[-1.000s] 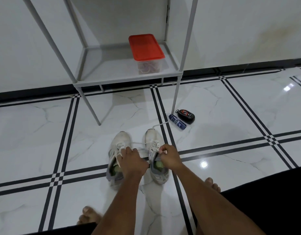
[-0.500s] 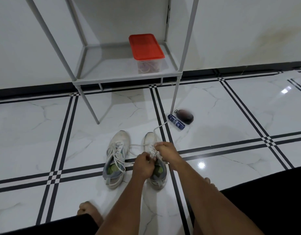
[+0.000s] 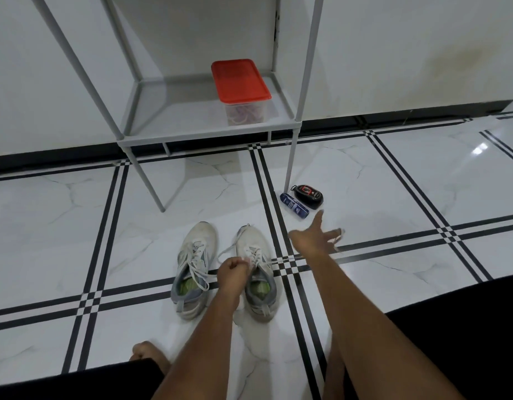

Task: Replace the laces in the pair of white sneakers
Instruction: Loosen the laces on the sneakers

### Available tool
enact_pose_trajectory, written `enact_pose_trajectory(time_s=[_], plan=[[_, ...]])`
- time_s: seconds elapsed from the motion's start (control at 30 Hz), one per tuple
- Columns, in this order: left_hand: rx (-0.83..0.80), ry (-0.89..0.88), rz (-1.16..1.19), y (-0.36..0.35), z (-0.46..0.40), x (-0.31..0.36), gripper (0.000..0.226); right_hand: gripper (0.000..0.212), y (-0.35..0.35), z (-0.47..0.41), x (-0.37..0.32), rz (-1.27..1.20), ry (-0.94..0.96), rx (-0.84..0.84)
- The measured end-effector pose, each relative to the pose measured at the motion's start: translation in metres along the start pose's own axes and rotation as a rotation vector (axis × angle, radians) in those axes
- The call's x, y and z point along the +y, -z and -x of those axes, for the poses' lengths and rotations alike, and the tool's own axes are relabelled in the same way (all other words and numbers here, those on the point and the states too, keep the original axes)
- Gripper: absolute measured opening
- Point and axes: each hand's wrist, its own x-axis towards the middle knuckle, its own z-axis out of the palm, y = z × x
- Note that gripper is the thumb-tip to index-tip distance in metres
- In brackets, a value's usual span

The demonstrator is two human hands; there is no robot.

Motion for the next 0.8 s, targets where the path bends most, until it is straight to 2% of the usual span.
enact_pose_trajectory(time_s=[0.07, 0.13, 0.17, 0.23, 0.3, 0.37, 0.47, 0.53, 0.67, 0.8], plan=[[0.120, 0.023, 0.073, 0.001, -0.004, 0.004, 0.022, 0.111, -0.021, 0.011, 0.018, 0.174, 0.041, -0.061], [0.307, -0.024, -0.164, 0.007, 0.001, 0.009, 0.035, 0.108, -0.038, 0.016, 0.035, 0.300, 0.125, -0.089], [0.340, -0.079, -0.305, 0.008, 0.007, 0.012, 0.037, 0.099, -0.043, 0.017, 0.040, 0.365, 0.156, -0.080], [0.223, -0.222, -0.439, 0.009, 0.016, 0.010, 0.030, 0.064, -0.044, 0.019, 0.043, 0.538, 0.209, 0.012], [0.049, -0.336, -0.454, 0.006, 0.022, 0.001, 0.023, 0.037, -0.040, 0.021, 0.041, 0.640, 0.258, 0.113], [0.028, -0.439, -0.502, 0.003, 0.021, -0.016, 0.013, 0.031, -0.037, 0.016, 0.041, 0.588, 0.295, 0.063], [0.097, -0.495, -0.473, 0.003, 0.019, -0.030, 0.010, 0.036, -0.043, 0.012, 0.043, 0.316, 0.430, -0.219], [0.093, -0.490, -0.424, 0.003, 0.016, -0.032, 0.010, 0.039, -0.052, 0.015, 0.048, 0.299, 0.533, -0.334], [0.084, -0.404, -0.324, 0.007, 0.014, -0.033, 0.011, 0.022, -0.074, 0.008, 0.063, 0.410, 0.663, -0.185], [0.117, -0.296, -0.256, 0.007, 0.007, -0.032, 0.013, 0.021, -0.078, 0.009, 0.063, 0.415, 0.681, -0.089]])
